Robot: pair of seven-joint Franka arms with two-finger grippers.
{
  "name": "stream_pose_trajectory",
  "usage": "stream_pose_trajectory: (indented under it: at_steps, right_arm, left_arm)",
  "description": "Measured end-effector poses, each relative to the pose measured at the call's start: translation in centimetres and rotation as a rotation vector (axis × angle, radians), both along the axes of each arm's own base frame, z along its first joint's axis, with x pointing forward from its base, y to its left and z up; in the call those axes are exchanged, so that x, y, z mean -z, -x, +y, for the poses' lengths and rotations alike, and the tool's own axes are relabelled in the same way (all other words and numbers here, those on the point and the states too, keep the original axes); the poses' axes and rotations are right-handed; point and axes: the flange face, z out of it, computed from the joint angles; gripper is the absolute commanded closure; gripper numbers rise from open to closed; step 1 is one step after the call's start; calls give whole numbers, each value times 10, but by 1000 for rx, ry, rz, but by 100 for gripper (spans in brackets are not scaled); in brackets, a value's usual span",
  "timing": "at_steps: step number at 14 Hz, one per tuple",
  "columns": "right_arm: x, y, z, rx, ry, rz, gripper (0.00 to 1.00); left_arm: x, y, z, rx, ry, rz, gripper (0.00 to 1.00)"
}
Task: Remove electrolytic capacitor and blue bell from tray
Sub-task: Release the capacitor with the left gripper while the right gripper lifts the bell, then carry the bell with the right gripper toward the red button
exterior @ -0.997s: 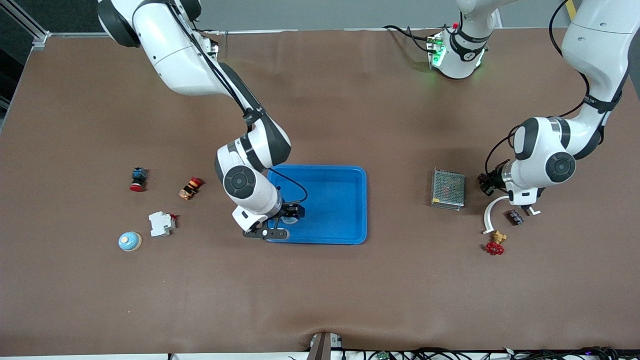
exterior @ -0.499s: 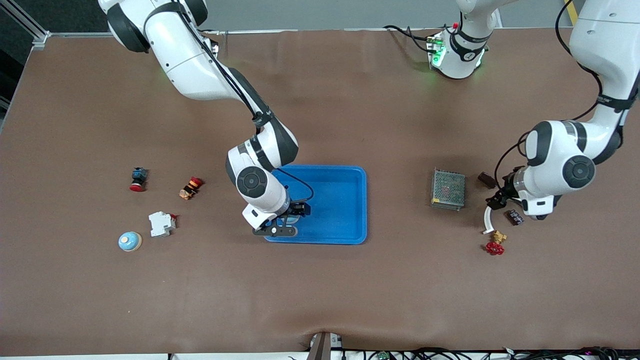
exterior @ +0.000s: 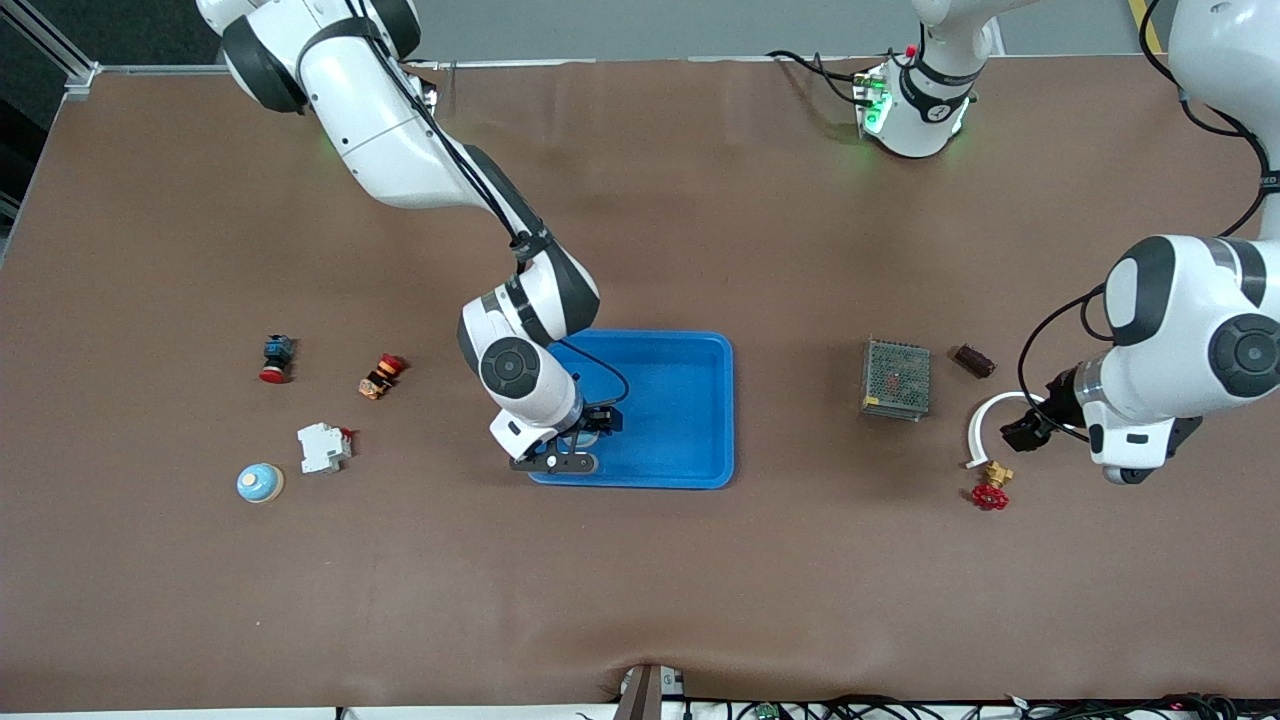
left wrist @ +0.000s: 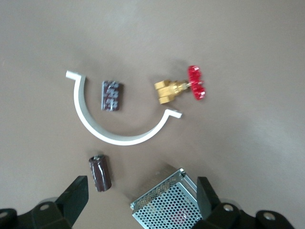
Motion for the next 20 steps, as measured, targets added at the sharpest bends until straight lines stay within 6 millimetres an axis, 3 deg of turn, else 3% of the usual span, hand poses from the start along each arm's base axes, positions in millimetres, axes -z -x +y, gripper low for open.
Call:
stream_pose_trajectory:
  at_steps: [2,5,7,14,17,19,20]
  right_arm:
    - [4,1,1,-1,0,-1,0]
    - [3,0,0,-2,1,-4,43]
    - [1,-2,-1,-1,2,-8,63]
    - [-12,-3,0,-11,12,16,65]
    - [-56,-2,-2,-51,32,66,65]
    - [-104,-2,-18,-133,45,110,65]
    - [-133,-5,-35,-173,47,132,65]
  left_arm:
    - [-24,-10,1,130,10,-40,0]
    - [-74,-16,0,278,4,-85,0]
    - [-118,-12,-4,313,-10,-98,0]
    - [-230,32,-27,489,-45,-114,0]
    - [-247,51,-27,506,23,-115,0]
    - [-249,61,-19,528,26,-110,0]
    - [-250,66,-20,535,21,-107,0]
